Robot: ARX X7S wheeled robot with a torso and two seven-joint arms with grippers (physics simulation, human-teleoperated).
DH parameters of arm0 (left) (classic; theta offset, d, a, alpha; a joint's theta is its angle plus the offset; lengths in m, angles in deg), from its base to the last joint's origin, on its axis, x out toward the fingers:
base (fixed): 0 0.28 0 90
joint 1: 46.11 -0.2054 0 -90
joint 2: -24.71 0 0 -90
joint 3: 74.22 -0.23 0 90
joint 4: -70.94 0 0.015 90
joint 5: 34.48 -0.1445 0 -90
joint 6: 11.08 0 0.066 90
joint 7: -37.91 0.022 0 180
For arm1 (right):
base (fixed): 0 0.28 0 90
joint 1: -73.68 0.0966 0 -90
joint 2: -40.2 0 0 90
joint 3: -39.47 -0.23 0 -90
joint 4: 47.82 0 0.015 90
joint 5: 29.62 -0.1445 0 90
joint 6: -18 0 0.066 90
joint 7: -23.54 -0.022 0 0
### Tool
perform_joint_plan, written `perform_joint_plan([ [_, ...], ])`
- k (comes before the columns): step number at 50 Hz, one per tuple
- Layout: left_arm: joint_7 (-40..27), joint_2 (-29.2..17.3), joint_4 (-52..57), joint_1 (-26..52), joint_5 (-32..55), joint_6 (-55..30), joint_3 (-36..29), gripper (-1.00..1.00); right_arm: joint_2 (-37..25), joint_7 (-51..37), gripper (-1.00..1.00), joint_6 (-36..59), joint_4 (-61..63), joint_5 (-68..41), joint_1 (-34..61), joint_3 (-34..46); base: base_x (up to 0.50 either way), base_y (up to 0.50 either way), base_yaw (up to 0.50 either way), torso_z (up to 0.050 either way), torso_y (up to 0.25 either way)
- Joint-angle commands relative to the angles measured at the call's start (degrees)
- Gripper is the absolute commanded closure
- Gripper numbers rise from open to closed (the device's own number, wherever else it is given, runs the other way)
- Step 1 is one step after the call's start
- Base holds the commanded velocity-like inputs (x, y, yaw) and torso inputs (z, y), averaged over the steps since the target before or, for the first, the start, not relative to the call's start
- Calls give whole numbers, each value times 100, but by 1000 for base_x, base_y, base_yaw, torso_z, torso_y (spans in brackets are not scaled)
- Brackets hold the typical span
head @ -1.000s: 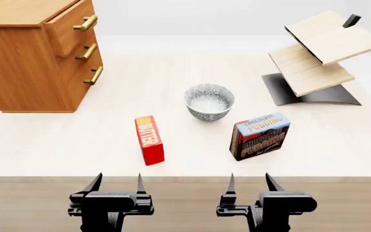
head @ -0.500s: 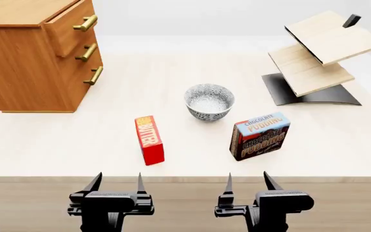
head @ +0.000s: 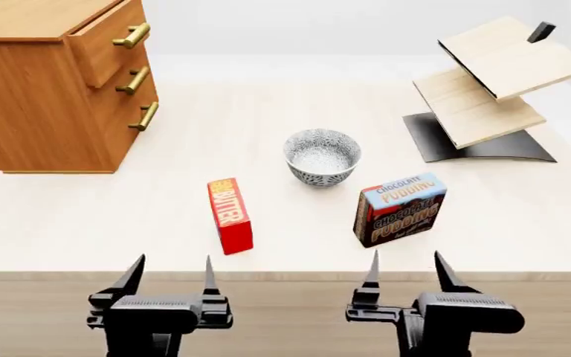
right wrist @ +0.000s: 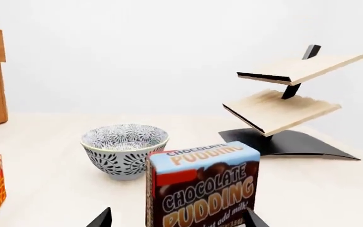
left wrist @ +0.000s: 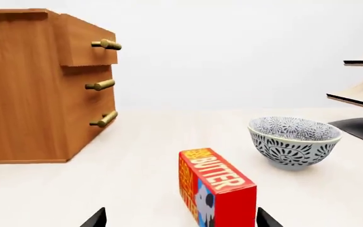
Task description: Close the top drawer of the cabinet and put the bowl on top of it.
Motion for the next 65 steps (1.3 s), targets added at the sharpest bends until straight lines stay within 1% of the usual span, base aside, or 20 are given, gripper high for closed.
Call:
perform_joint_plan([
  [1,-74,-183,2225,-824,-13,-59,189,-100,-160,-56,-100,122,1799,-189,-619,-286,0,0,0,0,0],
  [2,-79,-232,2607,-1007,23,65,251,-100,-231,-36,-100,164,2283,-332,-792,-386,0,0,0,0,0],
  [4,-47,-307,2921,-1207,71,346,307,-100,-318,-26,-100,194,2751,-465,-961,-495,0,0,0,0,0],
  [5,7,-388,3200,-1429,80,675,357,-100,-392,-43,-100,219,3152,-517,-1129,-618,0,0,0,0,0],
  [7,-7,-416,3376,-1623,32,1056,428,-100,-462,-29,-100,203,3421,-675,-1258,-743,0,0,0,0,0],
  [11,22,-489,3712,-2203,-71,2162,594,-100,-591,-43,-100,71,4014,-984,-1576,-1099,0,0,0,0,0],
  [13,28,-525,3770,-2344,-44,2389,639,-100,-567,-140,-100,-17,4176,-974,-1664,-1247,0,0,0,0,0],
  [14,-6,-500,3794,-2422,-102,2518,693,-100,-618,-118,-100,-165,4428,-1235,-1855,-1435,0,0,0,0,0],
  [18,-48,-498,3827,-2641,-131,2826,777,-100,-638,-177,-100,-537,4669,-1503,-2159,-1792,0,0,0,0,0],
  [21,-60,-492,3722,-2582,-172,2891,756,-100,-696,-195,-100,-559,4605,-1665,-2156,-1810,0,0,0,0,0],
  [28,-103,-488,3536,-2555,-204,3039,731,-100,-761,-159,-100,-519,4489,-1570,-2166,-1618,0,0,0,0,0],
  [31,-114,-486,3478,-2565,-221,3095,705,-100,-759,-12,-100,-753,4009,-1513,-2003,-1530,0,102,0,0,0],
  [45,-169,-529,3382,-2529,-255,3078,630,-100,-897,-144,-100,-356,4184,-1451,-1908,-1384,0,500,0,0,0],
  [65,-256,-597,3351,-2474,-290,3012,574,-100,-1000,-184,-100,-283,4108,-1448,-1819,-1240,0,500,0,0,0],
])
